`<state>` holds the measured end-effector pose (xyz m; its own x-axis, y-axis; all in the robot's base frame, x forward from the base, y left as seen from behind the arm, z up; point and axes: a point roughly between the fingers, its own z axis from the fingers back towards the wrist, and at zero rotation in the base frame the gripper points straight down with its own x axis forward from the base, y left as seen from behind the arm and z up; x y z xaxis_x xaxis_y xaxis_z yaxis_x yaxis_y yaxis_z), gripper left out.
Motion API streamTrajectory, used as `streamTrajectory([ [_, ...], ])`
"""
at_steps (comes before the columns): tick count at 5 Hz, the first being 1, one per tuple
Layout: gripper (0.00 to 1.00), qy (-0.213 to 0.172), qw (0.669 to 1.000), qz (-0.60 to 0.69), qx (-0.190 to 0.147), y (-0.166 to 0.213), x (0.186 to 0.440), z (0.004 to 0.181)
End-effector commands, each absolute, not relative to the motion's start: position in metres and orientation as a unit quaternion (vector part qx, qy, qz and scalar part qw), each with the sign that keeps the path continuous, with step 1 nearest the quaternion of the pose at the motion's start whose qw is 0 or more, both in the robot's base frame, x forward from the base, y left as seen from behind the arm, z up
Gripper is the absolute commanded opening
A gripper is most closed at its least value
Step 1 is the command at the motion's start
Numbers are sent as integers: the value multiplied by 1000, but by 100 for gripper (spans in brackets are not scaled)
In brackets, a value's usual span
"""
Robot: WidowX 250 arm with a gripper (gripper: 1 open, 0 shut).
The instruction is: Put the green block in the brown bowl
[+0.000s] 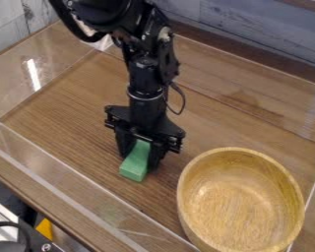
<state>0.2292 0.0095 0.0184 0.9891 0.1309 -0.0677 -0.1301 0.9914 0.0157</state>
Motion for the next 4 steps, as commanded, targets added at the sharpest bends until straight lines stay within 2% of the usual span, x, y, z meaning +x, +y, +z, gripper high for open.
streamTrajectory([
  [1, 0, 23, 998, 65, 3, 4, 232, 25],
  [4, 0, 31, 997, 70, -3, -2, 229, 29],
])
